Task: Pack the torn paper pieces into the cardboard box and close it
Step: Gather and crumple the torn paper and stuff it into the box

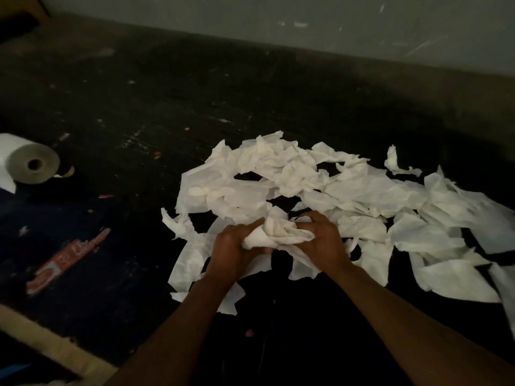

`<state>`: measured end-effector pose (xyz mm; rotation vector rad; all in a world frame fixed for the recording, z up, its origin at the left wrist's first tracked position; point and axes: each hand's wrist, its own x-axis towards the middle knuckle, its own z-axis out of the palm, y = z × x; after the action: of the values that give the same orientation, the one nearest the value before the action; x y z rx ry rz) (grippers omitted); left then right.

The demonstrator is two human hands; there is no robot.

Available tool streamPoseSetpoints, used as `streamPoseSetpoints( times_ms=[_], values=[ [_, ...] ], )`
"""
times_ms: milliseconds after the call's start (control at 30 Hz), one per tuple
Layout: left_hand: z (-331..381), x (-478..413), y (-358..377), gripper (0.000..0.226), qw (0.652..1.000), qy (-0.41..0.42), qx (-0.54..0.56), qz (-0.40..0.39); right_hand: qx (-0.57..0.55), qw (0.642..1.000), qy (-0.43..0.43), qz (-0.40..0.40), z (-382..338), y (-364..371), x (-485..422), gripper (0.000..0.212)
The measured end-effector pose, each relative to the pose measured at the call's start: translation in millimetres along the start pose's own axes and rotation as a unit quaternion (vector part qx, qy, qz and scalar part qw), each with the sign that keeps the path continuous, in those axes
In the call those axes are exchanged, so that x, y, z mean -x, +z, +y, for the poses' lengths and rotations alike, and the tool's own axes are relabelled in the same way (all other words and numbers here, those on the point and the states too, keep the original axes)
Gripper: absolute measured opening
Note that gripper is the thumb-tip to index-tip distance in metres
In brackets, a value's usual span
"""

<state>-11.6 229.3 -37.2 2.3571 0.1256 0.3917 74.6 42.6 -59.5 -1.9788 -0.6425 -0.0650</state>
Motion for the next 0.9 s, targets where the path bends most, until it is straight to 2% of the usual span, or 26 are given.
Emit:
streamPoseSetpoints(
  times_ms=[67, 100, 200, 300, 500, 600, 700, 833, 900],
  values=[
    [12, -2, -6, 0.062, 1.0, -0.002, 0.002, 0.024, -0.026, 0.998, 0.059, -0.001, -3, -7, -1, 0.024],
    [18, -4, -11, 0.063, 1.0, -0.004, 0.008, 0.029, -0.03, 0.998, 0.063, 0.003, -6, -12, -3, 0.02],
    [36, -10, -24, 0.059, 0.999, -0.005, 0.02, 0.03, -0.048, 0.998, 0.036, 0.021, -25, -30, -9, 0.01],
    [58, -15, -38, 0.055, 0.999, 0.006, 0.015, 0.044, -0.076, 0.996, -0.006, 0.046, -50, -49, -16, 0.017],
    [112, -27, -73, 0.051, 0.991, 0.042, 0.052, 0.115, 0.042, 0.989, -0.099, 0.104, -102, -90, -35, 0.023],
    [141, -34, -90, 0.045, 0.986, 0.08, 0.061, 0.132, 0.034, 0.988, -0.079, 0.131, -132, -115, -41, 0.021],
    [170, -40, -105, 0.038, 0.987, 0.091, 0.065, 0.112, -0.03, 0.987, -0.043, 0.154, -164, -141, -38, 0.016],
    [204, -41, -114, 0.03, 0.989, 0.093, 0.093, 0.066, -0.001, 0.986, -0.025, 0.163, -194, -178, -23, 0.011],
    [220, -36, -113, 0.032, 0.988, 0.09, 0.12, 0.042, 0.013, 0.985, 0.008, 0.17, -197, -195, -10, 0.018]
  ],
)
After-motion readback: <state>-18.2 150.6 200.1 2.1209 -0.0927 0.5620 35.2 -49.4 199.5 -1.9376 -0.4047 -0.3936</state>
